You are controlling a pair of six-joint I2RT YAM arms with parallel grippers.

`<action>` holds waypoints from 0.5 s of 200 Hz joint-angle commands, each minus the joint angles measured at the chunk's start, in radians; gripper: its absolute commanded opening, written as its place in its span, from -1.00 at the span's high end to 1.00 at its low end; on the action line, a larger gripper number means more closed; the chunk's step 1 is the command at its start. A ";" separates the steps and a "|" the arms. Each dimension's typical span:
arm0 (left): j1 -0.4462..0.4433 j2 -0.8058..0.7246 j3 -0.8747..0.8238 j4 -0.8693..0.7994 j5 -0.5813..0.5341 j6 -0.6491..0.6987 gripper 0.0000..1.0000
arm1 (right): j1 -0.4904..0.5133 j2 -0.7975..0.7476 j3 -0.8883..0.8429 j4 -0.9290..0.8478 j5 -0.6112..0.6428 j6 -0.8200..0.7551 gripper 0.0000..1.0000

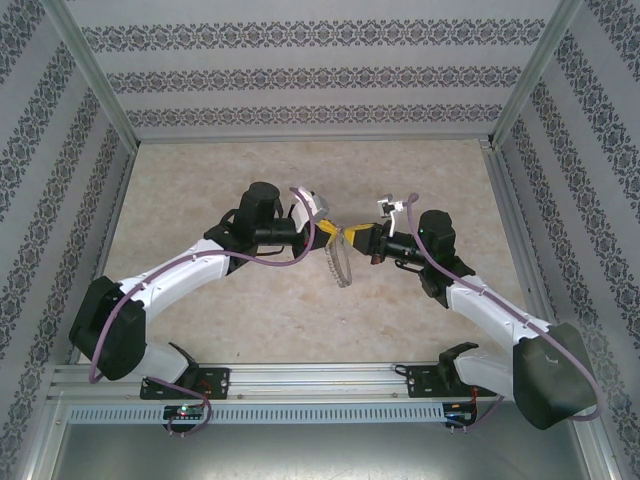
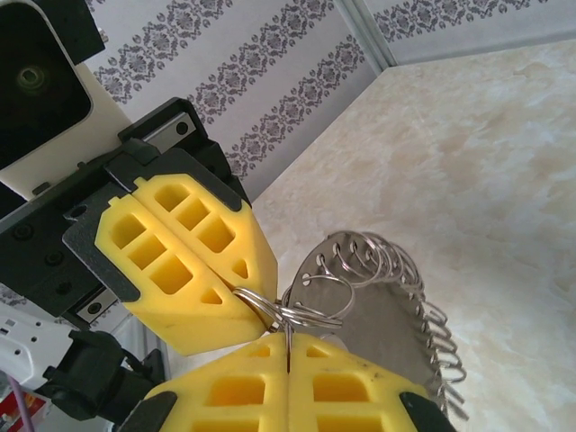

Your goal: Put the keys on the keyring

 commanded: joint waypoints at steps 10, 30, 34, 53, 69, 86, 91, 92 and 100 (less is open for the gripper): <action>0.016 -0.038 -0.004 0.102 0.007 -0.009 1.00 | 0.025 0.033 0.036 0.003 -0.084 0.006 1.00; 0.016 -0.035 -0.005 0.102 0.009 -0.011 1.00 | 0.033 0.037 0.038 0.008 -0.107 0.004 1.00; 0.016 -0.034 -0.006 0.104 0.010 -0.012 1.00 | 0.033 0.037 0.038 0.008 -0.109 0.005 1.00; 0.016 -0.035 -0.008 0.105 0.007 -0.013 1.00 | 0.031 0.038 0.040 0.001 -0.117 0.001 1.00; 0.016 -0.038 -0.008 0.104 0.008 -0.011 1.00 | 0.026 0.042 0.041 -0.002 -0.138 -0.001 0.91; 0.015 -0.039 -0.006 0.095 0.014 -0.006 1.00 | -0.009 0.025 0.024 0.013 -0.141 0.021 0.13; 0.016 -0.039 -0.004 0.092 0.013 -0.006 1.00 | -0.023 0.013 0.018 0.018 -0.139 0.026 0.08; 0.016 -0.039 -0.003 0.091 0.013 -0.005 1.00 | -0.026 0.010 0.016 0.018 -0.138 0.027 0.07; 0.016 -0.041 -0.001 0.086 0.016 -0.003 1.00 | -0.050 -0.012 0.009 0.019 -0.135 0.033 0.05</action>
